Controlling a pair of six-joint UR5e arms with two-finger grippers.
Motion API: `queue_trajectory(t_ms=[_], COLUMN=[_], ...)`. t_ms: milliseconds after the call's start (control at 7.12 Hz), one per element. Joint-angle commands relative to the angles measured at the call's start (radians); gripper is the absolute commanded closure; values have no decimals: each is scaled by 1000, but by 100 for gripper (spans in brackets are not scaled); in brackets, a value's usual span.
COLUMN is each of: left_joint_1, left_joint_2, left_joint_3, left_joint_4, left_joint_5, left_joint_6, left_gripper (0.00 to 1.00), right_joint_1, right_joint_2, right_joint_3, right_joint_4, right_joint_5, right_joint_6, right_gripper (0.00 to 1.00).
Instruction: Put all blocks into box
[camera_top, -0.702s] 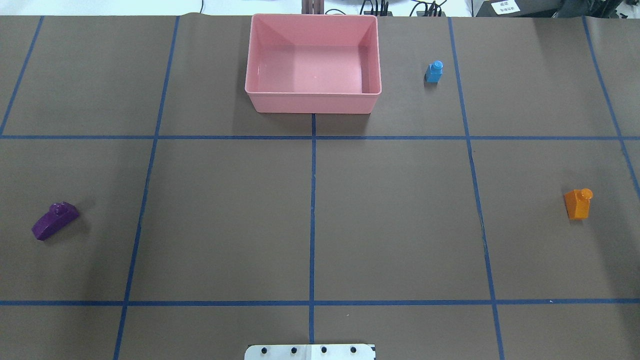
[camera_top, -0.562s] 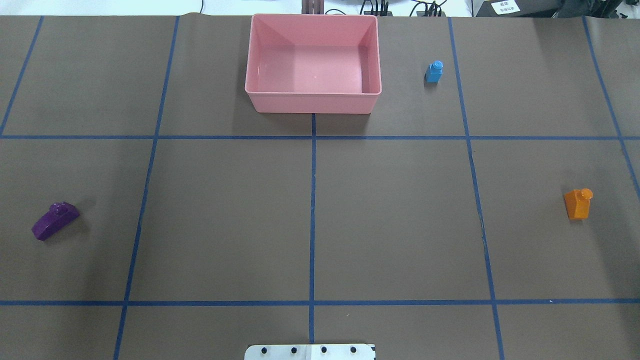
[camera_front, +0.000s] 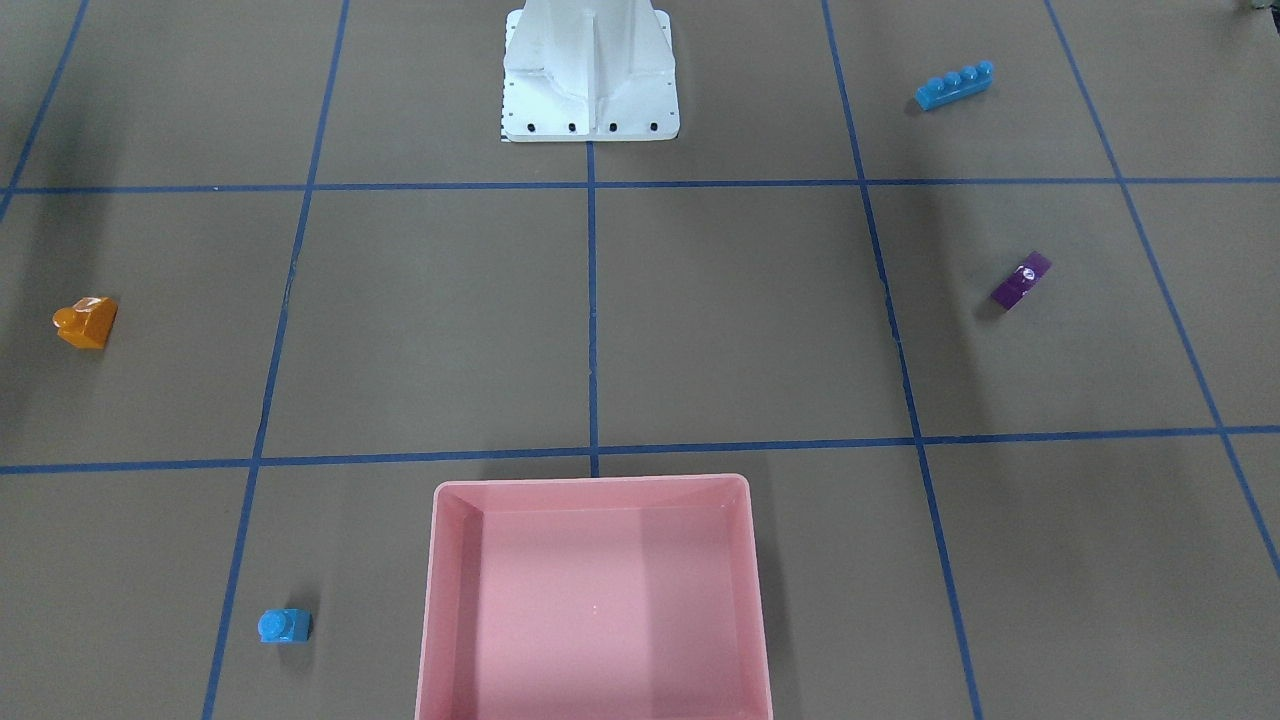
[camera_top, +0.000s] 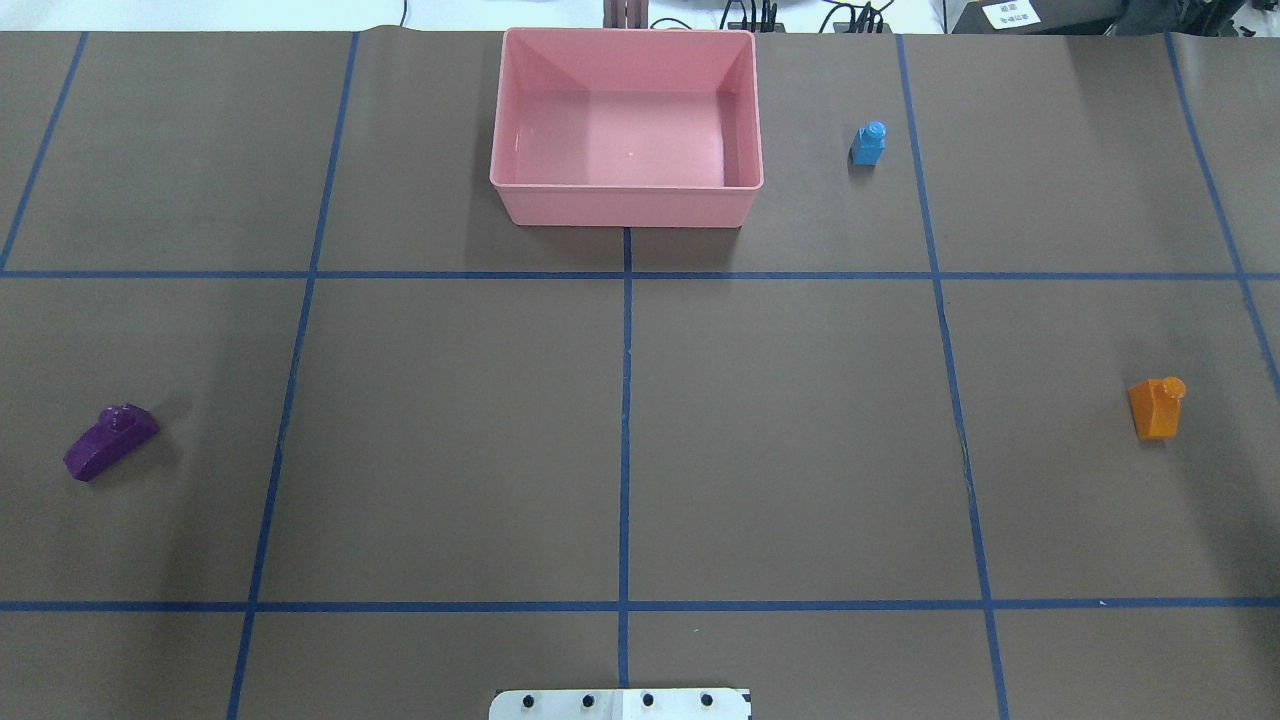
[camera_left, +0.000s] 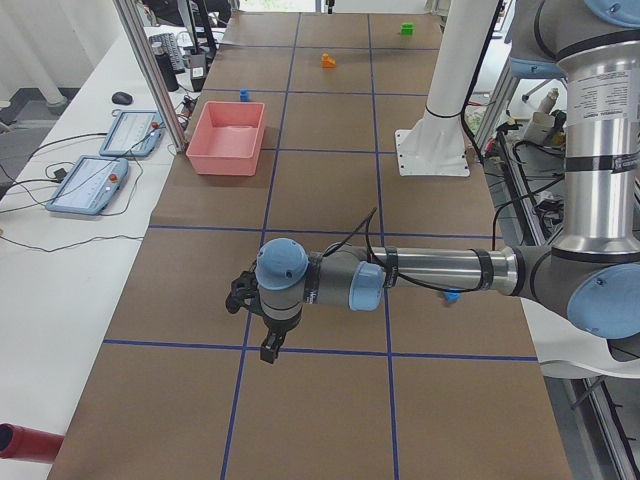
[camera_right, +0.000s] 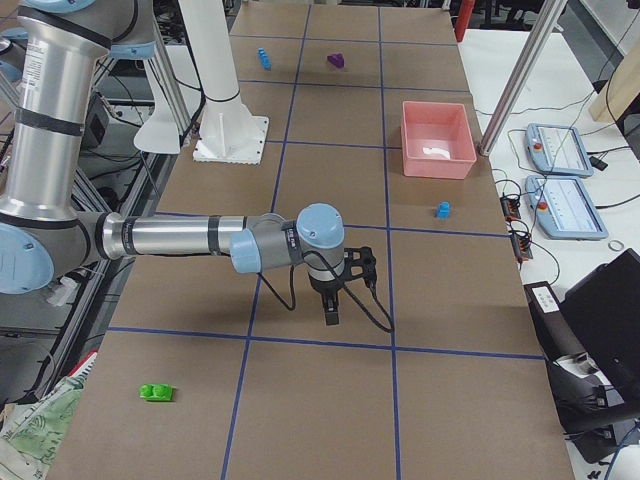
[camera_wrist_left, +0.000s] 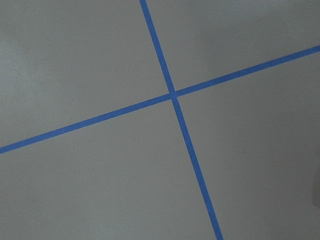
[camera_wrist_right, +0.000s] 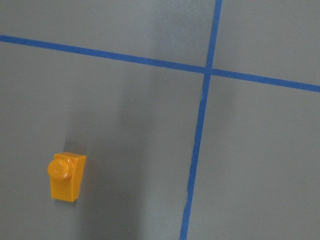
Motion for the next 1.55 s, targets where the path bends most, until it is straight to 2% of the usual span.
queue_trajectory(t_ms=[0, 281, 421, 702, 983, 1264, 1405], left_joint_1=[0, 0, 0, 0, 2, 2, 2], left_joint_2=[1, 1, 1, 1, 1, 1, 1], left_joint_3=[0, 0, 0, 2, 0, 0, 0], left_joint_4=[-2, -2, -1, -1, -1, -1, -1], left_joint_5=[-2, -2, -2, -2, -4, -4, -4], left_joint_6=[0, 0, 0, 0, 0, 0, 0], left_gripper=[0, 0, 0, 0, 0, 0, 0], right_joint_1=[-169, -349, -412, -457, -466, -480, -486], right_joint_2=[100, 122, 122, 123, 115, 106, 99], right_joint_3=[-3, -14, -57, -260, -273, -270, -267], right_joint_4=[43, 154, 223, 509, 539, 539, 539], right_joint_5=[-17, -138, -183, -203, -202, -195, -194], right_joint_6=[300, 525, 578, 587, 648, 652, 652], right_gripper=[0, 0, 0, 0, 0, 10, 11])
